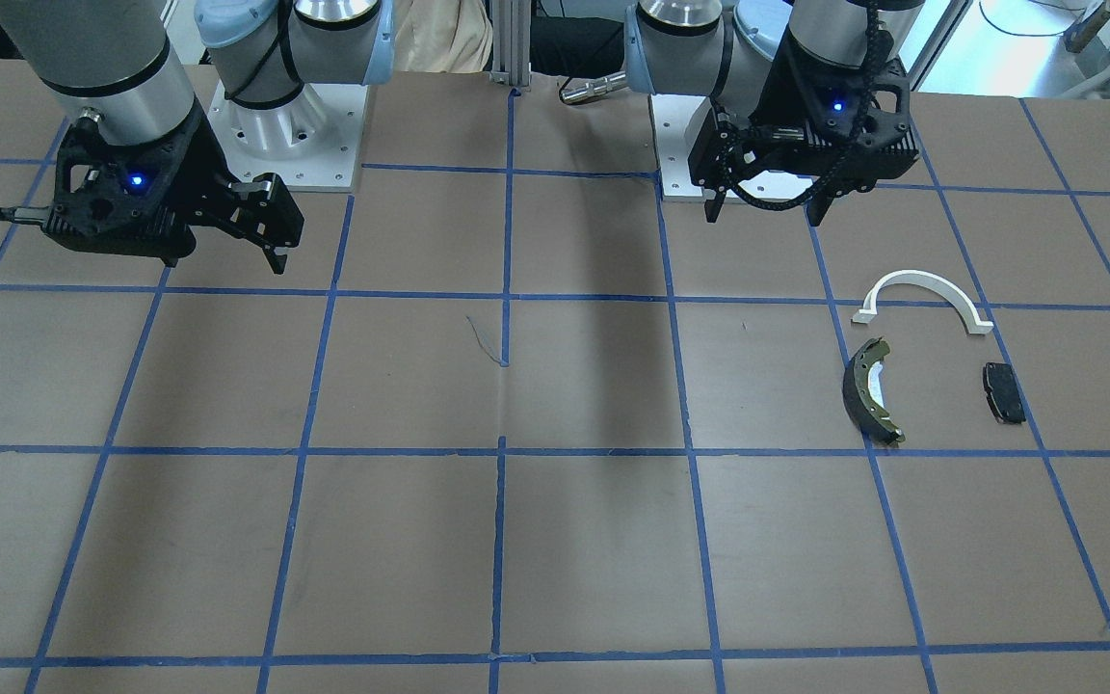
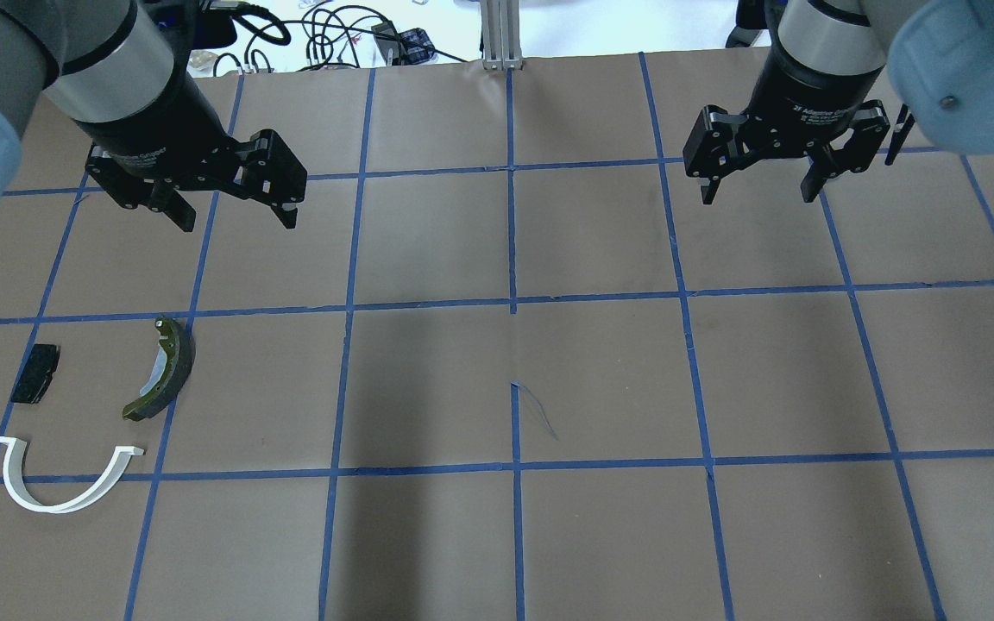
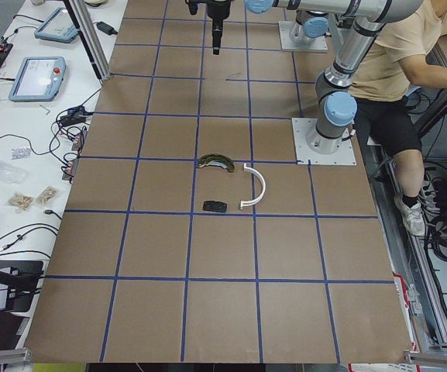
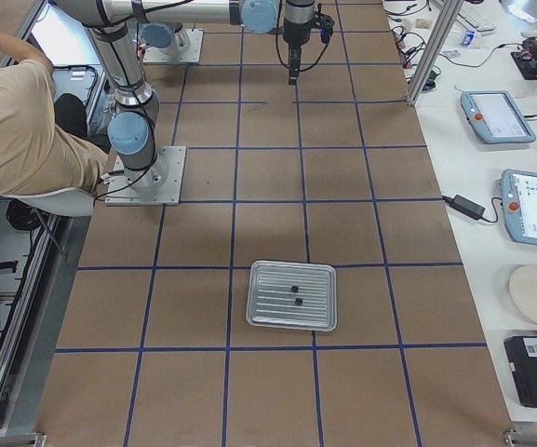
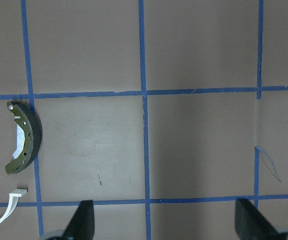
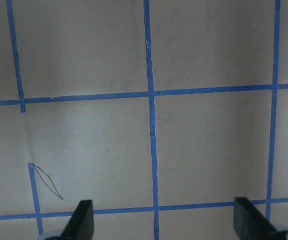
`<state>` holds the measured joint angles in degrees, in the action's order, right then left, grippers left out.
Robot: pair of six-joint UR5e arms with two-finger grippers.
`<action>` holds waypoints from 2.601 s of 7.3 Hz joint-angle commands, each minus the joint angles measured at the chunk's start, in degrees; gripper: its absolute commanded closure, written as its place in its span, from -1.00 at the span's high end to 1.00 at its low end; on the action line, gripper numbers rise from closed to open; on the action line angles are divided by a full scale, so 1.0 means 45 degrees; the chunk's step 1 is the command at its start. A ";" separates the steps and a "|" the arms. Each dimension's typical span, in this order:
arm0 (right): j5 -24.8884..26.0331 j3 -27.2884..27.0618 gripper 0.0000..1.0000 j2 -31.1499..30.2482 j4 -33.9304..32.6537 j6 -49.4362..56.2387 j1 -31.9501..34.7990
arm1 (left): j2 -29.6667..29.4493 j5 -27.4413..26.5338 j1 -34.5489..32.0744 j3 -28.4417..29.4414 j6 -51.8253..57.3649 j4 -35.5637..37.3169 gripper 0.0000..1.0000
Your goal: Place bearing gear from tray to pile
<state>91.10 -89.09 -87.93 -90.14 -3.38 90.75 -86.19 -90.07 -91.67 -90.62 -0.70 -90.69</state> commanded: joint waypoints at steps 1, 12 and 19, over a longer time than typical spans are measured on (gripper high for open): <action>0.0087 0.0014 1.00 0.0009 -0.0066 0.0067 -0.0010 | -0.0064 -0.0062 0.0000 0.0000 0.0000 0.0016 1.00; 0.0422 0.0014 1.00 0.4511 -0.6228 1.2578 -1.0741 | -0.0006 0.0054 -0.0059 0.0020 0.0097 0.0016 1.00; 0.0361 -0.1253 0.93 0.6802 -0.9412 1.0990 -1.1612 | -0.0006 0.0054 -0.0059 0.0020 0.0097 0.0016 1.00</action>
<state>92.82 -92.72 -58.73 -127.08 48.90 38.52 -86.22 -89.82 -91.93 -90.53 -0.26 -90.61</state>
